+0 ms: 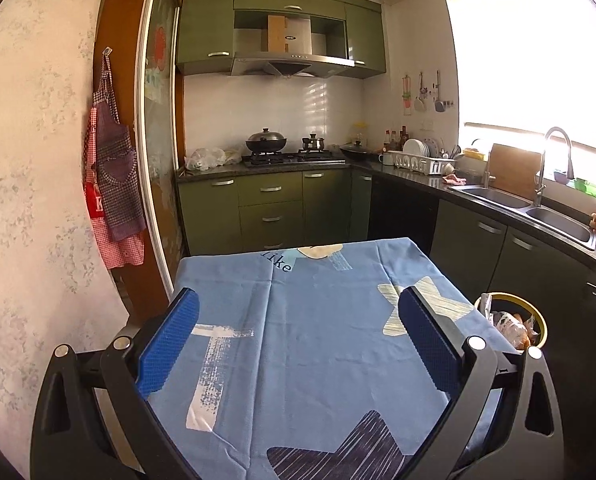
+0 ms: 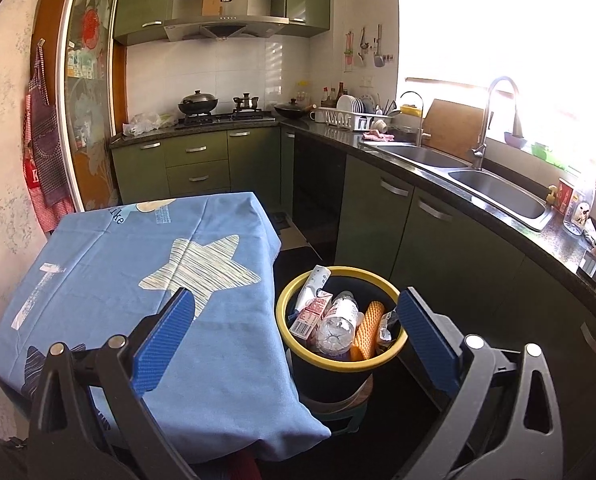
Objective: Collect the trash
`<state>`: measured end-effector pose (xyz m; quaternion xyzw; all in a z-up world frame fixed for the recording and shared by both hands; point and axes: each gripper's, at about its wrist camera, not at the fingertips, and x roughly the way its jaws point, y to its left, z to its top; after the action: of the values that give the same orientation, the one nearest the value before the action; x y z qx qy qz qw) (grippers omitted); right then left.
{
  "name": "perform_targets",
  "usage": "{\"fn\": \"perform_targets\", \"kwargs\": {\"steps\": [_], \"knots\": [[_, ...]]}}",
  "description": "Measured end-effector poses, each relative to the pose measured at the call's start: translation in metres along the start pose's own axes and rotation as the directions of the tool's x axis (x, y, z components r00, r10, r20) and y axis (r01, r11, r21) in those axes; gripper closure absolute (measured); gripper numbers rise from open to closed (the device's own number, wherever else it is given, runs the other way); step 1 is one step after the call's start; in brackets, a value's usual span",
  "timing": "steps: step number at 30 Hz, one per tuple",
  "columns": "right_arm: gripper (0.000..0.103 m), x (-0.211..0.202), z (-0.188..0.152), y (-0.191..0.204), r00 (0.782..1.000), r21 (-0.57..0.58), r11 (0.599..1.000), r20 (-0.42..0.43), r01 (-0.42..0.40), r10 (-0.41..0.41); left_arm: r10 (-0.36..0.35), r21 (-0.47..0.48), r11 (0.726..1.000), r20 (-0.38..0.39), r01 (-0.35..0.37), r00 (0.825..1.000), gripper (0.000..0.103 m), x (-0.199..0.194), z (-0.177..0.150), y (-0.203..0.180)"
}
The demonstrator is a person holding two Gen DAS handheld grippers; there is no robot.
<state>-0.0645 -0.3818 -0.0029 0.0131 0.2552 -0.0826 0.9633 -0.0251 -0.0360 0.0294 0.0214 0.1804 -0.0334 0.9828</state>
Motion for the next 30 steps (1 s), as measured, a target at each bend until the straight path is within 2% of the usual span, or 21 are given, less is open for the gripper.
{"fn": "perform_targets", "kwargs": {"steps": [30], "knots": [[0.007, 0.0026, -0.0015, 0.0002, 1.0, -0.001, 1.0, -0.001, -0.001, 0.001, -0.01, 0.016, 1.0, -0.005, 0.01, 1.0, 0.005, 0.0045, 0.0015, -0.0052]]}}
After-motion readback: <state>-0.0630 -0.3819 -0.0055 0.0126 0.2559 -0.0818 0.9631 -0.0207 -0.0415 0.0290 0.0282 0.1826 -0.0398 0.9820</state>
